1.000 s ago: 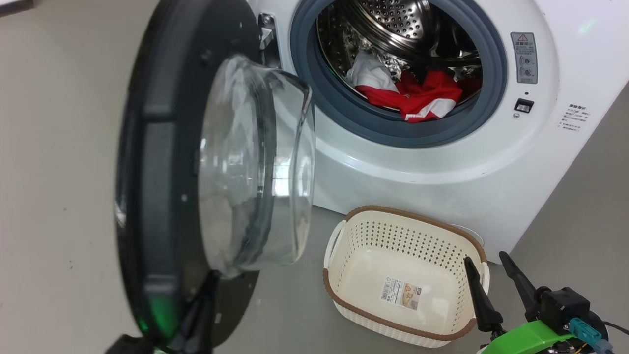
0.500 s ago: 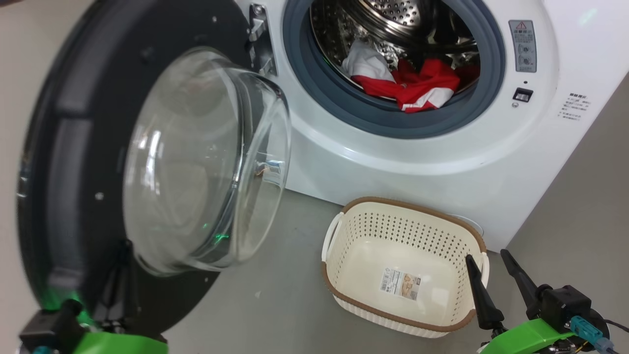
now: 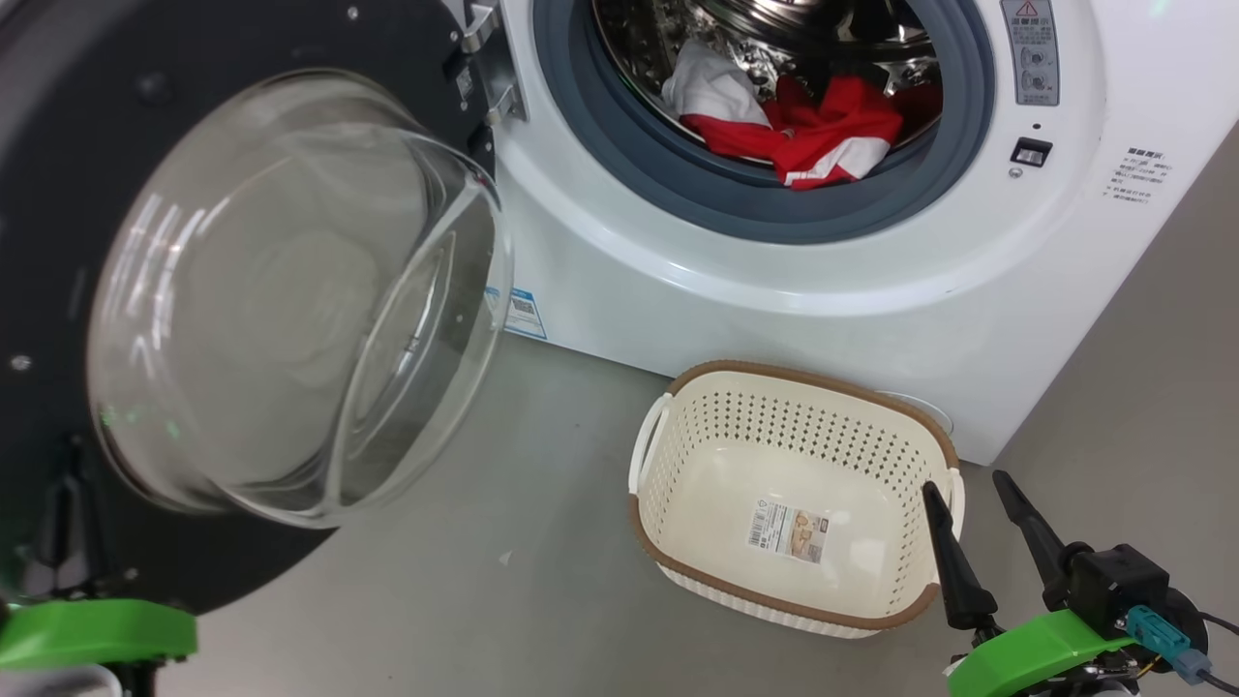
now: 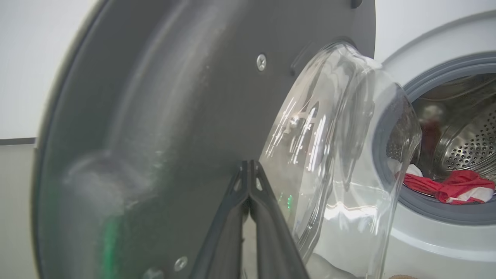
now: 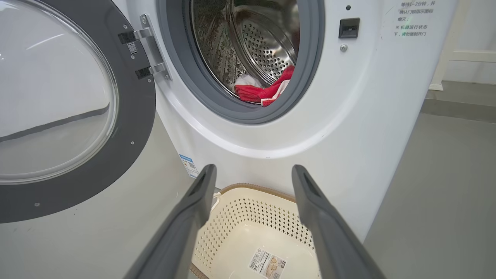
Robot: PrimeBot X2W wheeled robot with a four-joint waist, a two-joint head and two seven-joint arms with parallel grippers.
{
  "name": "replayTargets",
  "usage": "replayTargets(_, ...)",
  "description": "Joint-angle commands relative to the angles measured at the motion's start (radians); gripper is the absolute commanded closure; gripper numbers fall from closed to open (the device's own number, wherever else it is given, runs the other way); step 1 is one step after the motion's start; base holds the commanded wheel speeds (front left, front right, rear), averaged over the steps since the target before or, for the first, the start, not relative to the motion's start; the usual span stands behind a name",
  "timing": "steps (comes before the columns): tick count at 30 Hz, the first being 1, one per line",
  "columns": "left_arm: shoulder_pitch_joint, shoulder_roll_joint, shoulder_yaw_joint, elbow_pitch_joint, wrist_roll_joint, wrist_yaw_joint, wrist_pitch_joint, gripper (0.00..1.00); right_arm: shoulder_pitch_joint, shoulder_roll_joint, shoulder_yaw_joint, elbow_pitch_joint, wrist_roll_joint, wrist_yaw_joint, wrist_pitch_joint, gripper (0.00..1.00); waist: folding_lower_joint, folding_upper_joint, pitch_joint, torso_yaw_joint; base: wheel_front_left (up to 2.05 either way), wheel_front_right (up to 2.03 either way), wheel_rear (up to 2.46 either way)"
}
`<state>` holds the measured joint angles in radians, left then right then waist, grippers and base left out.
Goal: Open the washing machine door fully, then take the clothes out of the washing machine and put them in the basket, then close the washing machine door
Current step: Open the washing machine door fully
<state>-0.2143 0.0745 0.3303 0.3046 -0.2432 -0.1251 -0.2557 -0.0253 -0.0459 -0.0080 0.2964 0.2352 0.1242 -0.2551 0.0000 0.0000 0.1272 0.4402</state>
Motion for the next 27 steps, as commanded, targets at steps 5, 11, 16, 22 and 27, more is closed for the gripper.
replayTargets(5,-0.086,0.077,0.102,0.041,0.030,-0.003,-0.006,1.00,-0.043,-0.004,0.022,-0.024,-0.027,0.007,-0.007,0.00,0.0000,0.0000,0.019,-0.009,0.00,0.00,0.00)
replayTargets(11,-0.135,0.112,0.155,0.101,0.041,-0.005,-0.006,1.00,-0.052,-0.004,0.026,-0.023,-0.033,0.007,-0.007,0.00,0.0000,0.0000,0.035,-0.021,0.00,0.00,0.00)
replayTargets(16,-0.177,0.139,0.173,0.151,0.035,-0.005,-0.006,1.00,-0.057,-0.004,0.025,-0.022,-0.038,0.007,-0.007,0.00,0.0000,0.0000,0.047,-0.025,0.00,0.00,0.00)
replayTargets(22,-0.204,0.162,0.173,0.194,0.025,-0.005,-0.006,1.00,-0.060,-0.004,0.028,-0.019,-0.040,0.007,-0.007,0.00,0.0000,0.0000,0.050,-0.029,0.00,0.00,0.00)
replayTargets(27,-0.217,0.183,0.173,0.231,0.017,-0.005,-0.006,1.00,-0.062,-0.004,0.032,-0.014,-0.036,0.007,-0.007,0.00,0.0000,0.0000,0.045,-0.034,0.00,0.00,0.00)
